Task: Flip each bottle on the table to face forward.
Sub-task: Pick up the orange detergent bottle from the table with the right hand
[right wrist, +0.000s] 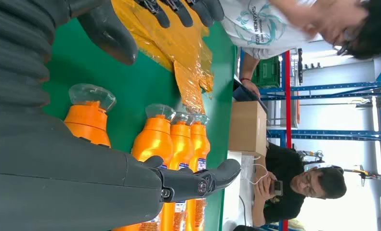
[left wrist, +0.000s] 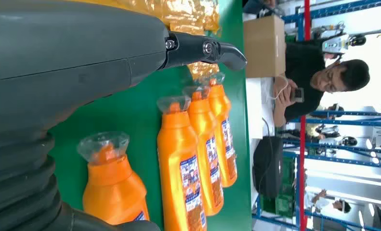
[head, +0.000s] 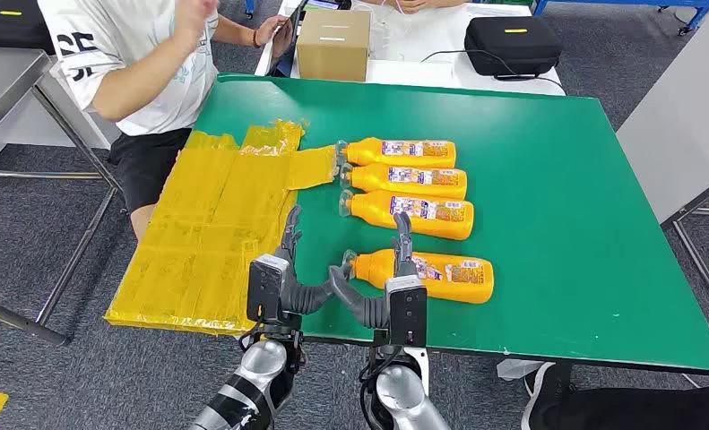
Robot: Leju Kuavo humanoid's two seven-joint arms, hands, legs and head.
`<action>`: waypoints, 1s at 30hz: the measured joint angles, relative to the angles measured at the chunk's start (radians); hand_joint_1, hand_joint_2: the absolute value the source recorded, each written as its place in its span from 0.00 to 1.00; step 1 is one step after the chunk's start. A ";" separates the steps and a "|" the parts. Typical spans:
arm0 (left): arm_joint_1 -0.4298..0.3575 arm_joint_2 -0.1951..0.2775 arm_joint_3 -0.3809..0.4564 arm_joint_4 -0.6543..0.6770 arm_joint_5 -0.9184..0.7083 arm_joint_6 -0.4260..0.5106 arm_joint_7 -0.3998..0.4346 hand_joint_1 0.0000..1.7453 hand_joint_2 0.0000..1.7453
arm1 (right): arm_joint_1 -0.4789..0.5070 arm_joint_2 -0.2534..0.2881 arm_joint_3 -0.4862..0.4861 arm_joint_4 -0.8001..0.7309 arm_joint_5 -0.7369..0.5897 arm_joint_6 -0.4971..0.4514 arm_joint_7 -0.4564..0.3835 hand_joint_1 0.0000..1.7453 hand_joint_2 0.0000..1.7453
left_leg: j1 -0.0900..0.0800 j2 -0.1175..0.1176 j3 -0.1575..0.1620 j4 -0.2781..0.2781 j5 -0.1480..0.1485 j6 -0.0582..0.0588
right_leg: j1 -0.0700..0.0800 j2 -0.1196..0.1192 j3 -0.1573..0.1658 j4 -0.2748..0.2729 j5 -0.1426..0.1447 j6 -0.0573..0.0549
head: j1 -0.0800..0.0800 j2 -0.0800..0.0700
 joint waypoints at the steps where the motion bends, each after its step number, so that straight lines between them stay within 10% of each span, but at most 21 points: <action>1: 0.000 0.000 0.000 0.000 -0.003 0.003 -0.001 0.00 1.00 | 0.000 0.000 0.000 0.000 0.000 0.000 0.000 0.00 1.00 | 0.000 0.000 0.000 0.000 0.000 0.000 | 0.000 0.000 0.000 0.000 0.000 0.000 | 0.000 0.000; 15: 0.000 0.000 0.006 -0.003 -0.016 0.037 0.001 0.00 1.00 | 0.000 0.000 -0.012 0.004 0.033 -0.028 0.014 0.00 1.00 | 0.000 0.000 0.000 0.000 0.000 0.000 | 0.000 0.000 0.000 0.000 0.000 0.000 | 0.000 0.000; 30: 0.013 0.001 0.081 -0.004 -0.059 0.003 0.010 0.00 1.00 | 0.014 -0.040 -0.109 0.090 0.443 -0.107 0.214 0.00 1.00 | 0.000 0.000 0.000 0.000 0.000 0.000 | 0.000 0.000 0.000 0.000 0.000 0.000 | 0.000 0.000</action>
